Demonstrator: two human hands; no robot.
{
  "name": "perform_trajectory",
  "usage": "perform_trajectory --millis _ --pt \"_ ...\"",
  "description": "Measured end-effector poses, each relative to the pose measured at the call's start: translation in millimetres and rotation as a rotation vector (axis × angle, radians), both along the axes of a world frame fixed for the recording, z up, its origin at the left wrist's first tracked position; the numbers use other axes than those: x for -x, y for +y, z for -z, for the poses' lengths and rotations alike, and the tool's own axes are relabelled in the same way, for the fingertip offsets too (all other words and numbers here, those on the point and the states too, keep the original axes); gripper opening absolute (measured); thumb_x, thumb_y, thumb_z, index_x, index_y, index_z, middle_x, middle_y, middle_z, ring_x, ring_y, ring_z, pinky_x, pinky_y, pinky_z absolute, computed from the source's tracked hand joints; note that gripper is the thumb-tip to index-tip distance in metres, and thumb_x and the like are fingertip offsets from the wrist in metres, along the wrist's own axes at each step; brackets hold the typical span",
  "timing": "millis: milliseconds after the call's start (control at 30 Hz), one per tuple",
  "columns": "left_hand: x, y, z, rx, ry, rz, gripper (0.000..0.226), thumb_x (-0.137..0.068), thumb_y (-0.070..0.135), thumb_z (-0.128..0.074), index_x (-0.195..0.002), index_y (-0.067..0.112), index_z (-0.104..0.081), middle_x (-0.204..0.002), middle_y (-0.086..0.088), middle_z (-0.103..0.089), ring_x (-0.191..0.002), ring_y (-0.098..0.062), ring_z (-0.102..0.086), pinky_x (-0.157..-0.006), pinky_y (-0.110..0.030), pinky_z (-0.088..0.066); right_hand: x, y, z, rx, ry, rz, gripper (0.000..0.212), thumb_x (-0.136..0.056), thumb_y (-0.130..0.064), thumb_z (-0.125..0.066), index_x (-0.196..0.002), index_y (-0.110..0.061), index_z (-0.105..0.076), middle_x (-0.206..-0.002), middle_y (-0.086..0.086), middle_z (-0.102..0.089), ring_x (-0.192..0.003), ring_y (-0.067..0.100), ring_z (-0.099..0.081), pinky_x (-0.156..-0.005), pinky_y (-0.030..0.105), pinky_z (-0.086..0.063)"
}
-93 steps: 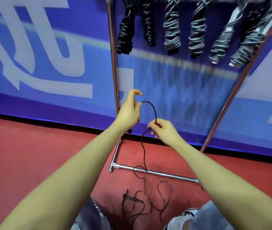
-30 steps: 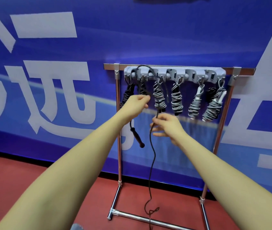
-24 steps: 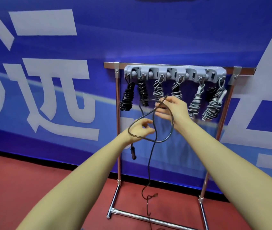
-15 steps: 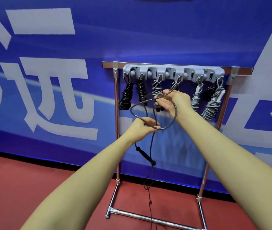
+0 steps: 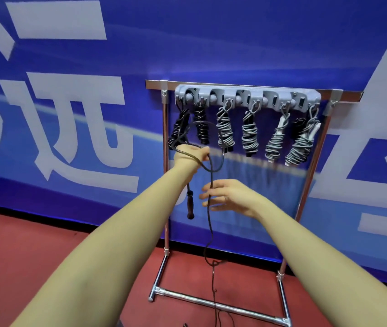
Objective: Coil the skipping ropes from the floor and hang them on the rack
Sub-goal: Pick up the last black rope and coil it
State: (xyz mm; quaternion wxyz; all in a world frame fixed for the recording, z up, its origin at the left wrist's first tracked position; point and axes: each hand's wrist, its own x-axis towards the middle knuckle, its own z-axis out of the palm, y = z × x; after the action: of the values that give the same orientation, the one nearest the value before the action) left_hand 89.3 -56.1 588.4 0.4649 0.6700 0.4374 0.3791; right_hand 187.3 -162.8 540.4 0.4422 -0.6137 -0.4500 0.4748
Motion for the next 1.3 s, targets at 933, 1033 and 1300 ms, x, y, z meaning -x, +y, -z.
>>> perform_trajectory --millis 933,1033,1300 --pt "11 -6 29 0.207 -0.067 0.184 0.017 -0.091 0.018 -0.059 -0.074 0.014 -0.056 -0.066 0.003 -0.055 -0.05 -0.011 -0.039 -0.042 -0.018 -0.025 -13 20 10 -0.044 -0.208 0.098 0.013 -0.093 -0.012 -0.055 -0.1 -0.015 -0.066 -0.101 0.004 -0.072 -0.092 0.015 -0.065 -0.089 0.03 -0.048" --pt "14 -1 25 0.161 -0.033 0.209 0.014 -0.095 0.023 -0.055 -0.086 0.013 -0.062 -0.073 0.004 -0.057 -0.053 -0.01 -0.042 -0.042 -0.02 -0.029 -8 20 10 -0.093 -0.186 0.104 0.012 -0.095 -0.012 -0.054 -0.099 -0.009 -0.066 -0.092 0.006 -0.071 -0.081 0.018 -0.065 -0.082 0.034 -0.052" --pt "25 -13 65 0.128 0.178 0.389 0.009 -0.088 0.013 -0.059 -0.094 0.019 -0.063 -0.071 0.005 -0.048 -0.061 -0.012 -0.039 -0.051 -0.021 -0.031 -8 38 -36 -0.403 0.127 0.481 0.017 -0.098 -0.004 -0.046 -0.087 -0.007 -0.059 -0.08 0.008 -0.066 -0.067 0.015 -0.067 -0.055 0.023 -0.056"
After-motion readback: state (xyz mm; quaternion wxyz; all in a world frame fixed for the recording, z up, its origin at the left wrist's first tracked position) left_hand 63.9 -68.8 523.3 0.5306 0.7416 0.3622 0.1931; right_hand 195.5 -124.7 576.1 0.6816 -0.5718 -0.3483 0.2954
